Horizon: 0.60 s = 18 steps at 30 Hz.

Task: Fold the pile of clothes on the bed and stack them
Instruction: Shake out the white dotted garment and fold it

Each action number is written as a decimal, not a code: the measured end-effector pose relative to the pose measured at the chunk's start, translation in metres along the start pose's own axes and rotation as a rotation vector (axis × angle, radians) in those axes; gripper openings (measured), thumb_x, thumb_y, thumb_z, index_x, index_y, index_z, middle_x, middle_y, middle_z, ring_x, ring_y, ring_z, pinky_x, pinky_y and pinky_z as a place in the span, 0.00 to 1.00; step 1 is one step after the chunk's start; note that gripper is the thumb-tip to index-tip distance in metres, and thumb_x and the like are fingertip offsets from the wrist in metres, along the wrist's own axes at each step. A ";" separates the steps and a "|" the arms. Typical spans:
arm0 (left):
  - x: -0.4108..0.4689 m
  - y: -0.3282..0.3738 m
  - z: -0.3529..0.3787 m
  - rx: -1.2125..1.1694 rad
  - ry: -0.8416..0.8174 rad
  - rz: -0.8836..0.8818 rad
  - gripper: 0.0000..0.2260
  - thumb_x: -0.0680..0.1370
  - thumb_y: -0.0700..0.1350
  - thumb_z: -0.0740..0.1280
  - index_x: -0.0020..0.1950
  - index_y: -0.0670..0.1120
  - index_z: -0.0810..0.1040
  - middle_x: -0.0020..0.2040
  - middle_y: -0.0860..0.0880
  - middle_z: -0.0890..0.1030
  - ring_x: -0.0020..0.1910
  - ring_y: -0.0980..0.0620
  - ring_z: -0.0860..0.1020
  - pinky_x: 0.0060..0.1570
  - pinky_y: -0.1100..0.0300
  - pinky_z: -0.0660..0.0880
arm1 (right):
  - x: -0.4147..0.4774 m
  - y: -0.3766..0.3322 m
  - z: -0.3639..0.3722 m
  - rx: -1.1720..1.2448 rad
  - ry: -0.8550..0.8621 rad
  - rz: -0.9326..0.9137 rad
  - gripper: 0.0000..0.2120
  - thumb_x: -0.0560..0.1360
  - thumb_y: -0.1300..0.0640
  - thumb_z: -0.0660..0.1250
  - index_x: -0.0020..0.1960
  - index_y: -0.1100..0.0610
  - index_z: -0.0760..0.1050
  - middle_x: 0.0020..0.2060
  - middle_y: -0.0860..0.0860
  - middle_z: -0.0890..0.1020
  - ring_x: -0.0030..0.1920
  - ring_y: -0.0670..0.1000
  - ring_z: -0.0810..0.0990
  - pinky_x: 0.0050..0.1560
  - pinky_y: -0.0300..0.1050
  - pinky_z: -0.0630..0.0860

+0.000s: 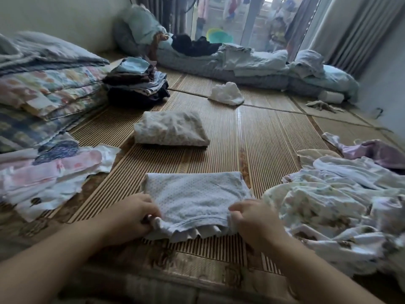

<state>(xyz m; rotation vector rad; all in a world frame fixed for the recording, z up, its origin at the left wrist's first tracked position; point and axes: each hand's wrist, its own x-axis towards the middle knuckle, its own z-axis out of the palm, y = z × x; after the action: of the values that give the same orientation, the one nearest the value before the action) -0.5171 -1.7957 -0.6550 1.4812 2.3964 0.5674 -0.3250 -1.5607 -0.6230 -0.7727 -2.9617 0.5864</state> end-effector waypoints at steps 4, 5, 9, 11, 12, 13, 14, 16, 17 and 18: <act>-0.007 0.014 0.007 0.123 0.075 -0.011 0.08 0.73 0.54 0.68 0.51 0.58 0.80 0.47 0.60 0.75 0.49 0.59 0.74 0.48 0.58 0.73 | 0.007 -0.037 0.020 -0.099 -0.188 0.078 0.27 0.75 0.34 0.45 0.55 0.44 0.78 0.52 0.47 0.82 0.57 0.52 0.77 0.64 0.63 0.66; -0.007 0.020 0.007 0.168 0.089 -0.005 0.08 0.73 0.54 0.66 0.51 0.58 0.80 0.46 0.60 0.76 0.47 0.58 0.74 0.45 0.59 0.73 | 0.015 -0.038 0.020 -0.130 -0.207 0.108 0.27 0.76 0.33 0.45 0.61 0.43 0.76 0.59 0.48 0.79 0.63 0.54 0.74 0.67 0.67 0.60; -0.005 0.060 0.010 0.268 0.048 0.066 0.08 0.75 0.53 0.63 0.47 0.51 0.78 0.45 0.55 0.80 0.43 0.54 0.77 0.40 0.59 0.73 | 0.052 -0.030 0.016 -0.175 -0.291 0.099 0.20 0.79 0.37 0.51 0.66 0.38 0.71 0.75 0.48 0.62 0.76 0.62 0.52 0.69 0.74 0.41; 0.000 0.091 0.021 0.260 -0.043 0.128 0.07 0.76 0.51 0.64 0.43 0.49 0.76 0.44 0.51 0.80 0.42 0.50 0.78 0.41 0.56 0.76 | 0.067 -0.024 0.012 -0.255 -0.340 0.069 0.18 0.80 0.44 0.54 0.70 0.35 0.65 0.78 0.44 0.51 0.77 0.62 0.41 0.65 0.76 0.35; 0.002 0.106 0.029 0.267 -0.073 0.188 0.06 0.77 0.49 0.64 0.42 0.49 0.75 0.44 0.49 0.80 0.41 0.48 0.78 0.39 0.56 0.75 | 0.072 -0.021 0.010 -0.288 -0.339 0.058 0.19 0.80 0.48 0.56 0.70 0.34 0.64 0.77 0.42 0.48 0.76 0.60 0.39 0.64 0.75 0.33; 0.004 0.122 0.037 0.271 -0.098 0.262 0.05 0.77 0.46 0.63 0.44 0.47 0.77 0.43 0.48 0.80 0.40 0.47 0.78 0.37 0.56 0.75 | 0.075 -0.018 0.007 -0.303 -0.319 0.044 0.21 0.80 0.52 0.58 0.69 0.34 0.65 0.77 0.41 0.47 0.76 0.58 0.38 0.64 0.73 0.31; 0.007 0.134 0.044 0.271 -0.118 0.339 0.05 0.78 0.43 0.63 0.46 0.45 0.78 0.42 0.47 0.80 0.39 0.47 0.78 0.37 0.56 0.76 | 0.075 -0.015 0.005 -0.303 -0.285 0.028 0.22 0.79 0.55 0.59 0.68 0.34 0.66 0.77 0.41 0.48 0.77 0.56 0.39 0.66 0.70 0.30; 0.012 0.150 0.051 0.265 -0.124 0.457 0.06 0.77 0.40 0.63 0.49 0.44 0.80 0.42 0.46 0.81 0.38 0.46 0.78 0.38 0.54 0.79 | 0.067 -0.008 0.005 -0.269 -0.160 -0.035 0.23 0.78 0.60 0.62 0.66 0.37 0.71 0.76 0.42 0.55 0.77 0.52 0.45 0.70 0.60 0.32; 0.017 0.151 0.047 0.225 -0.104 0.484 0.06 0.77 0.40 0.64 0.50 0.45 0.80 0.43 0.46 0.81 0.37 0.47 0.77 0.37 0.55 0.78 | 0.058 -0.004 0.006 -0.223 -0.072 -0.081 0.22 0.77 0.61 0.63 0.64 0.38 0.74 0.75 0.43 0.61 0.77 0.50 0.51 0.73 0.58 0.38; 0.021 0.148 0.041 0.160 -0.074 0.494 0.06 0.77 0.42 0.64 0.50 0.46 0.80 0.45 0.47 0.81 0.37 0.50 0.75 0.36 0.58 0.76 | 0.046 0.001 0.008 -0.149 0.017 -0.135 0.20 0.77 0.62 0.63 0.62 0.40 0.76 0.72 0.43 0.68 0.74 0.47 0.60 0.75 0.59 0.48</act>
<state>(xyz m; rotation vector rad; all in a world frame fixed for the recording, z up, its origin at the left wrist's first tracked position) -0.3915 -1.7098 -0.6241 2.1442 2.0570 0.4140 -0.3657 -1.5407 -0.6344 -0.5770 -3.0376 0.3542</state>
